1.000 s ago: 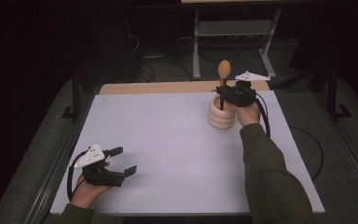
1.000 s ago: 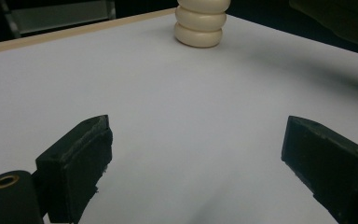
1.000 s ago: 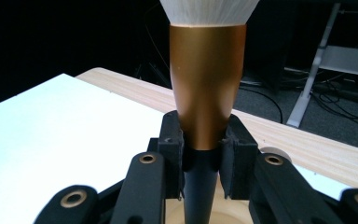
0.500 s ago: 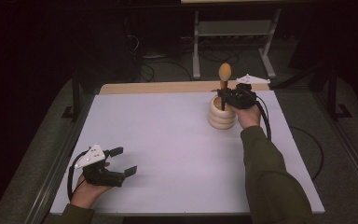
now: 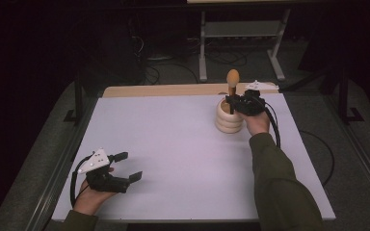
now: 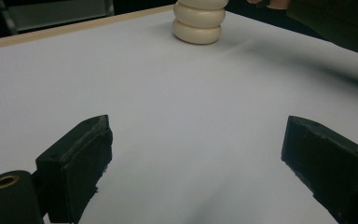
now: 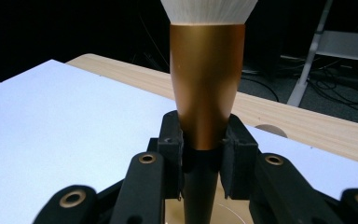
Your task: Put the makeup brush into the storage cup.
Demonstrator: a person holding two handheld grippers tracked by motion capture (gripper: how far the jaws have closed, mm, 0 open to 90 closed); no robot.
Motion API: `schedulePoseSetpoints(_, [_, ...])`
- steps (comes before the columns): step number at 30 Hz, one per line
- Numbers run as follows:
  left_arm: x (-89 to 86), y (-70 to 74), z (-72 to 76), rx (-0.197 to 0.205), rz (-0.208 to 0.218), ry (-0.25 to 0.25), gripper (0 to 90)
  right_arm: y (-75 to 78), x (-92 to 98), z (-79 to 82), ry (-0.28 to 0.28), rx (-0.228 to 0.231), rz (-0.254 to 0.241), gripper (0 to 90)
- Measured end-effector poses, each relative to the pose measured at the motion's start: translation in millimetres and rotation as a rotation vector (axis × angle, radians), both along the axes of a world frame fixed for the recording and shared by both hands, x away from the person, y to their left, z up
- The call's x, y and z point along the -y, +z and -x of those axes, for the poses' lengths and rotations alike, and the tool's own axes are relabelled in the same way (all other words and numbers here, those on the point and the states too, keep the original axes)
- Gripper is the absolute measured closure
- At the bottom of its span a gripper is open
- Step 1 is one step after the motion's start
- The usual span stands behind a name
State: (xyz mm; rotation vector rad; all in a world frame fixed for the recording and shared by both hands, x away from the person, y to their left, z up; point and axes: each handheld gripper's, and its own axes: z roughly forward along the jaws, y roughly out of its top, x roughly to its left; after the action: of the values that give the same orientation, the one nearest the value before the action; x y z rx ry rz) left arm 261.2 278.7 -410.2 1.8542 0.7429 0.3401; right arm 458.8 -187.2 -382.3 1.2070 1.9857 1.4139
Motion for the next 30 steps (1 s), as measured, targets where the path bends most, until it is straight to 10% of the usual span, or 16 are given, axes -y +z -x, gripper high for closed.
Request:
schedulePoseSetpoints(11, [0.3,0.3,0.2,0.001,0.003,-0.001,8.3,0.8,3.4,2.6,-0.009,0.007,-0.023,41.5])
schedulePoseSetpoints(30, [0.5,1.0,-1.6,0.003,0.009,0.006,8.3,8.8,13.7,16.3,0.005,-0.001,-0.029,24.6])
